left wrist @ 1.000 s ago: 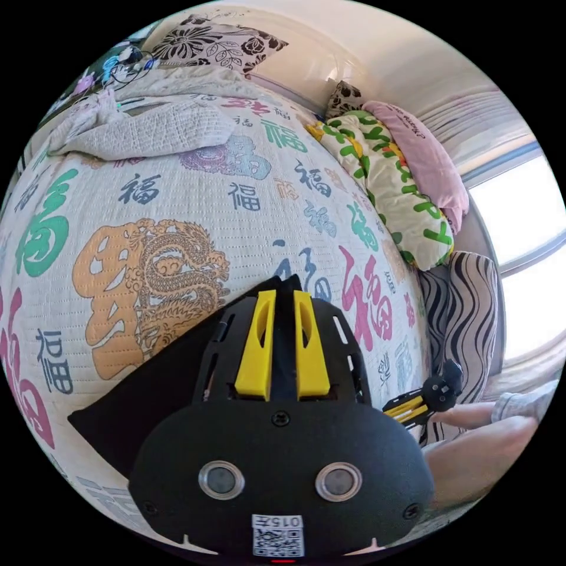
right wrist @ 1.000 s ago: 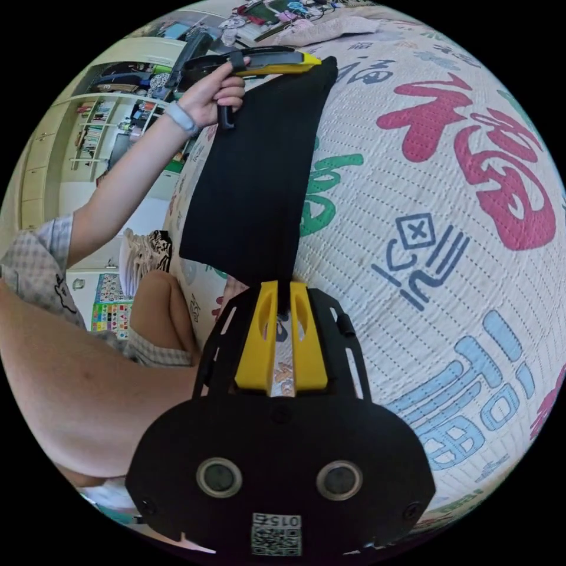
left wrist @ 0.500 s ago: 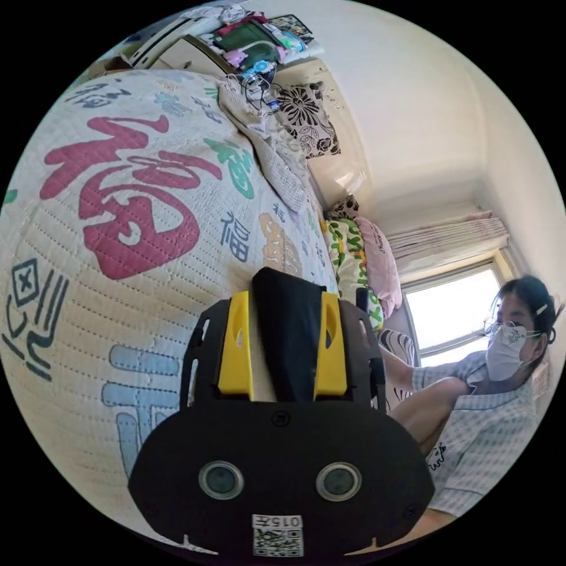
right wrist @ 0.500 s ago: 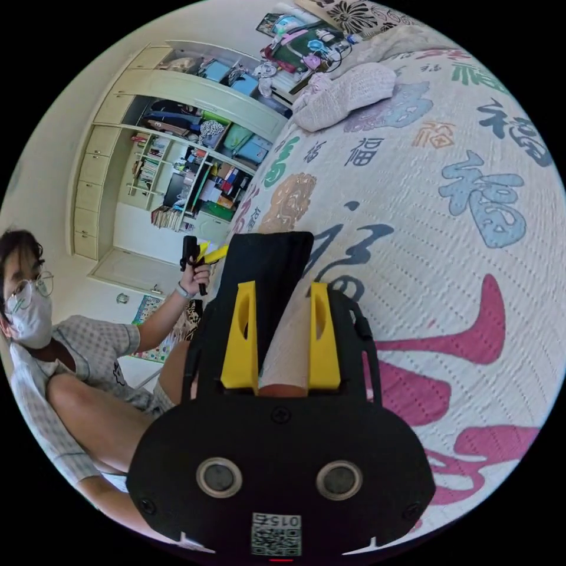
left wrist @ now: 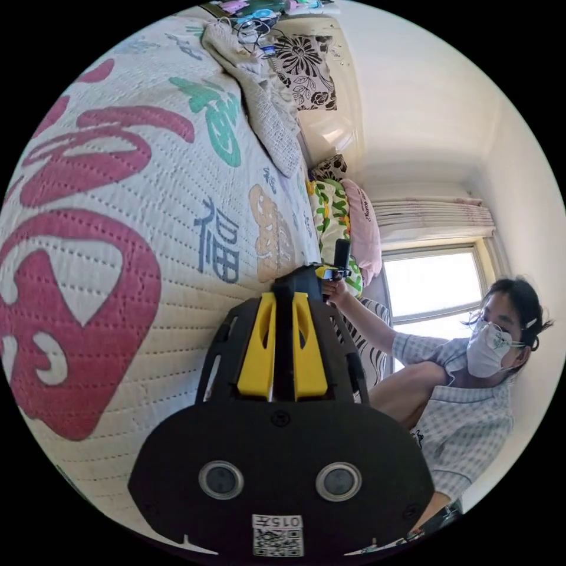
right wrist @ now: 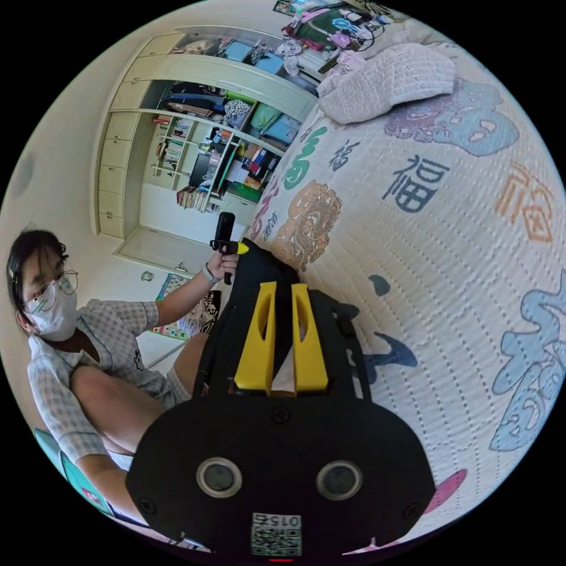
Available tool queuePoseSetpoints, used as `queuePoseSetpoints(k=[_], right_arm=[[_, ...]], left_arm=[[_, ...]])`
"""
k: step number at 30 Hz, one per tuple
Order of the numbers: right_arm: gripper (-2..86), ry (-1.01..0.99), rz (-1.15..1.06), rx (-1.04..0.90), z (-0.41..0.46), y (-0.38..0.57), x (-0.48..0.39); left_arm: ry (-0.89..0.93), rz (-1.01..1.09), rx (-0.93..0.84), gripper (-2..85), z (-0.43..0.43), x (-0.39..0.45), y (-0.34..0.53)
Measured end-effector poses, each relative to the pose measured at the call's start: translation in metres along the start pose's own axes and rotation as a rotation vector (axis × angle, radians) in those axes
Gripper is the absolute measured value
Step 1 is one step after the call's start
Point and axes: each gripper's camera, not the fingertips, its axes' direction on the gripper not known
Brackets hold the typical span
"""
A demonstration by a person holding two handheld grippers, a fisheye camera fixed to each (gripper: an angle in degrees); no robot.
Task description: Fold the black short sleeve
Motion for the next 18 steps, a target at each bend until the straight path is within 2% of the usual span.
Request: queuePoseSetpoints(k=[4, 10, 13, 15, 18], right_arm=[[4.7, 0.095, -0.083, 0.022, -0.014, -0.021, -0.016], [4.7, 0.148, -0.319, 0.120, -0.036, -0.020, -0.075], [4.4, 0.151, -0.442, 0.072, -0.031, 0.014, -0.110], [3.9, 0.186, -0.496, -0.012, -0.017, 0.050, -0.132], [2.9, 0.292, -0.495, -0.144, 0.013, 0.091, -0.148]], left_arm=[[-0.080, 0.106, 0.032, 3.8, -0.013, 0.030, -0.021], [-0.158, 0.466, 0.116, 4.0, -0.034, 0.115, -0.006], [-0.223, 0.665, 0.059, 4.1, -0.026, 0.164, 0.045], [-0.344, 0.807, -0.022, 4.0, -0.008, 0.197, 0.100], [-0.473, 0.894, -0.157, 3.9, 0.026, 0.218, 0.166]])
